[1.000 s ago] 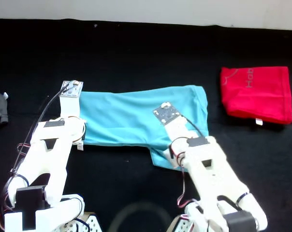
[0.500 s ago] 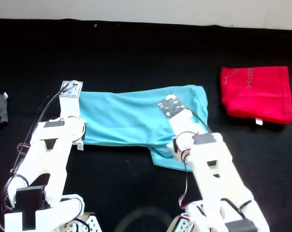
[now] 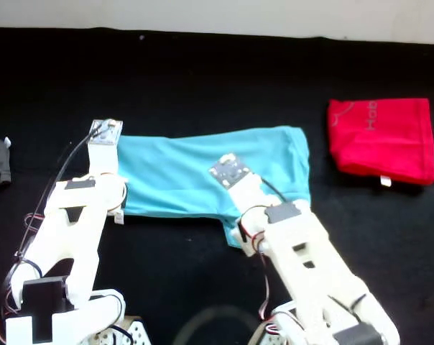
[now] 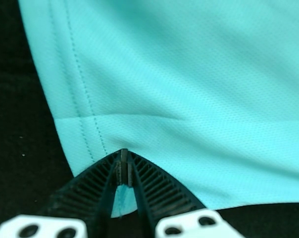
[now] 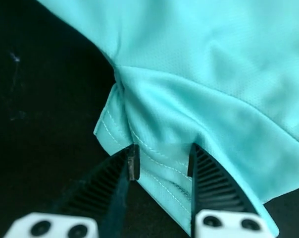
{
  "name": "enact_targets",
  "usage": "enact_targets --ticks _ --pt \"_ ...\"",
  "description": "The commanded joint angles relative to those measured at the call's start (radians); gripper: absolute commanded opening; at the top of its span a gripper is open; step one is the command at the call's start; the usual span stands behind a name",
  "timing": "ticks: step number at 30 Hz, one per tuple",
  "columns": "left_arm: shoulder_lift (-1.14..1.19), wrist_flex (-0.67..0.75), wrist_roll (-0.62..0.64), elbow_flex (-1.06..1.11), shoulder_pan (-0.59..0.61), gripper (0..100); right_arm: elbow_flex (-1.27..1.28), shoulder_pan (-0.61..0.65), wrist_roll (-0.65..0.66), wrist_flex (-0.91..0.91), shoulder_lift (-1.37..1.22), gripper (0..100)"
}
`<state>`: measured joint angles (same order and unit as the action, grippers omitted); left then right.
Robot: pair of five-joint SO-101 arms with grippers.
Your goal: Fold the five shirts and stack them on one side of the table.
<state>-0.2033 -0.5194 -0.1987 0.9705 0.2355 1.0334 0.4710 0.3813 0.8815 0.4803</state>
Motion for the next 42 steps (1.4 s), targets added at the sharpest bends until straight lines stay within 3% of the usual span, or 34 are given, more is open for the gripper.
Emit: enact_targets --ticks 1,5,10,16,28,37,42 --pt "-0.008 0.021 -0.002 -0.001 0.010 1 -0.038 0.004 -0.014 -0.087 -0.094 16.3" --pt "-0.008 0.021 -0.002 -0.001 0.010 1 -0.051 -0.013 -0.015 -0.206 -0.211 16.3" --pt "-0.008 0.021 -0.002 -0.001 0.010 1 -0.102 -0.084 -0.015 -0.222 -0.234 15.7" --pt "-0.008 0.023 -0.002 -0.001 0.010 1 -0.099 -0.147 -0.014 -0.220 -0.104 0.2" --pt "-0.008 0.023 -0.002 0.001 0.010 1 -0.096 -0.113 -0.008 0.081 0.268 0.7" --pt "-0.008 0.023 -0.002 0.001 0.010 1 -0.053 0.050 -0.006 0.116 0.208 1.1" --pt "-0.008 0.023 -0.002 0.001 0.010 1 -0.062 0.035 -0.009 0.131 0.139 13.9"
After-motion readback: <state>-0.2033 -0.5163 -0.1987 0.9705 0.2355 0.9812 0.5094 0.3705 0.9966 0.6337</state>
